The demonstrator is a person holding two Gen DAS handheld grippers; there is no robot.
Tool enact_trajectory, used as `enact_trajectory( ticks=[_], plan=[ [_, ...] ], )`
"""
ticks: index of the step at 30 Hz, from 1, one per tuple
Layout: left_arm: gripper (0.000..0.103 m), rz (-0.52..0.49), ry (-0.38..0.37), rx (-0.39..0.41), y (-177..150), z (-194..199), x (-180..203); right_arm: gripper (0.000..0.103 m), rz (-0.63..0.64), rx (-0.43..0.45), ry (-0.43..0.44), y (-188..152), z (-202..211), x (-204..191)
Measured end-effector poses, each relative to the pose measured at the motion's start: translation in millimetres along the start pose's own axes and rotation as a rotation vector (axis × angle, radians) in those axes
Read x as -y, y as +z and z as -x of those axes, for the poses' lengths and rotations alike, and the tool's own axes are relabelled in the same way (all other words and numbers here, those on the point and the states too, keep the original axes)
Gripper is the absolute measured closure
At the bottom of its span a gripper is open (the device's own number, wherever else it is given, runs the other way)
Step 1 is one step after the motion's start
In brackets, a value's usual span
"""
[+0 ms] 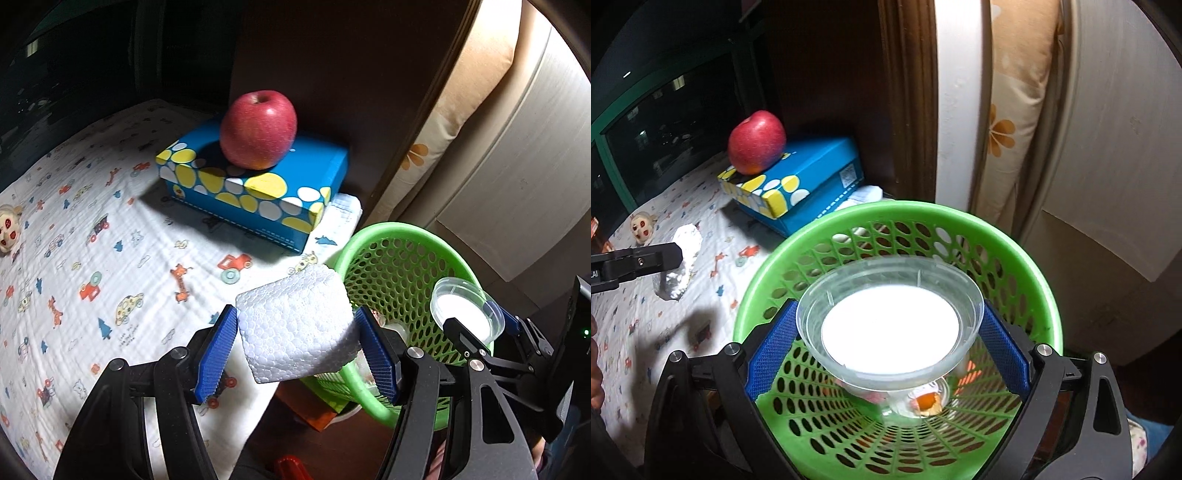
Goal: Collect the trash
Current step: 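Open the right tool to drop the lid while the left tool releases the foam block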
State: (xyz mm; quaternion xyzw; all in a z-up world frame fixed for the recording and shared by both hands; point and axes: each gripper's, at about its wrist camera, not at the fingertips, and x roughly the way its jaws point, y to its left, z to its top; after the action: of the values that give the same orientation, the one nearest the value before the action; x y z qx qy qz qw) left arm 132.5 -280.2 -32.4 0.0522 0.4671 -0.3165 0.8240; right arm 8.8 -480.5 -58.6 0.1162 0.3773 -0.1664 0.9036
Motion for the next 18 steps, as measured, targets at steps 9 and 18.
enact_trajectory(
  ticks=[9,18],
  plan=[
    [0.039,-0.037,-0.022,-0.025,1,-13,23,0.008,-0.035,0.019,-0.020,-1,11,18],
    [0.039,-0.083,-0.035,-0.056,-1,-29,51,0.008,-0.054,0.049,-0.025,-3,30,29]
  ],
)
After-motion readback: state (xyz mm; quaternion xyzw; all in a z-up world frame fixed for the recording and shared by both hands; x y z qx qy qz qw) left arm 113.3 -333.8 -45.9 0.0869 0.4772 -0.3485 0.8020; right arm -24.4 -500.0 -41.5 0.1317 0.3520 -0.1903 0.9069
